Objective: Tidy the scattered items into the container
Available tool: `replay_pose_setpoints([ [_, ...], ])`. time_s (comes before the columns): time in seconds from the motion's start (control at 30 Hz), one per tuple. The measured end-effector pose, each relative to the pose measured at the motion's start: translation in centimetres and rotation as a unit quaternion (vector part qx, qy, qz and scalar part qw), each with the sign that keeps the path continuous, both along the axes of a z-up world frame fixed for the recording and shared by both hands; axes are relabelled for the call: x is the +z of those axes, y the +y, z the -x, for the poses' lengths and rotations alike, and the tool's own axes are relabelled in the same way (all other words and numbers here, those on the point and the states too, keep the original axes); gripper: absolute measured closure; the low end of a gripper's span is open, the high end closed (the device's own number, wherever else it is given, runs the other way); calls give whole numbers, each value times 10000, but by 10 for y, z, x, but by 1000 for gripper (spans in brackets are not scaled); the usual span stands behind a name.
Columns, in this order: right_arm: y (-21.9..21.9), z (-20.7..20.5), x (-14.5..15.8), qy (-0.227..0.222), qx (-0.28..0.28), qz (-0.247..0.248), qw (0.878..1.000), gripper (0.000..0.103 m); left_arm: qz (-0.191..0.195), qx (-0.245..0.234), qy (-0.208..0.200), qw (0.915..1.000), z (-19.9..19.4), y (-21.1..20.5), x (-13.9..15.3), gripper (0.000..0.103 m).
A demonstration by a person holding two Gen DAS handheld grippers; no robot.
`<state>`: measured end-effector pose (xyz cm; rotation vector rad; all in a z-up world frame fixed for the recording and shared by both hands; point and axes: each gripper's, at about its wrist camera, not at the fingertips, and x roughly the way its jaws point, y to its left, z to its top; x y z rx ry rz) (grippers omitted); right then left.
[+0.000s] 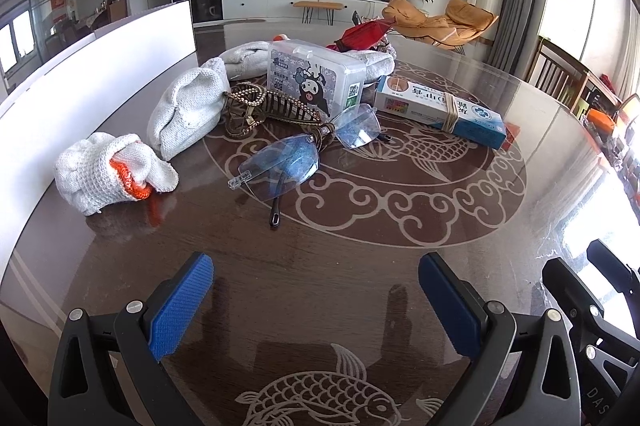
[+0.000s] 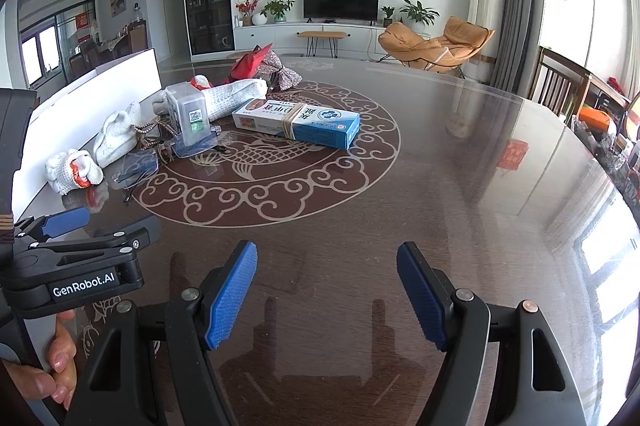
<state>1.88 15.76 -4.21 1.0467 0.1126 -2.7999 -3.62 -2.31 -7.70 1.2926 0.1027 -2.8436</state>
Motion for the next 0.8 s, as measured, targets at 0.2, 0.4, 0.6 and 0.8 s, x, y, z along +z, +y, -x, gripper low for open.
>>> replay_pose_setpoints([
  [0.2,0,0,0,3,-2,-5,10000,29,30,-13,-12,10000,0,2,0,0],
  [0.4,0,0,0,3,5,-36,10000,29,79,-37,-7,10000,0,3,-1,0],
  [0.6,1,0,0,-8,25,-1,10000,29,166,-63,-127,9998,3,7,-3,0],
  [0.8,1,0,0,-14,31,10,10000,29,189,-31,-368,9991,10,7,-9,0],
])
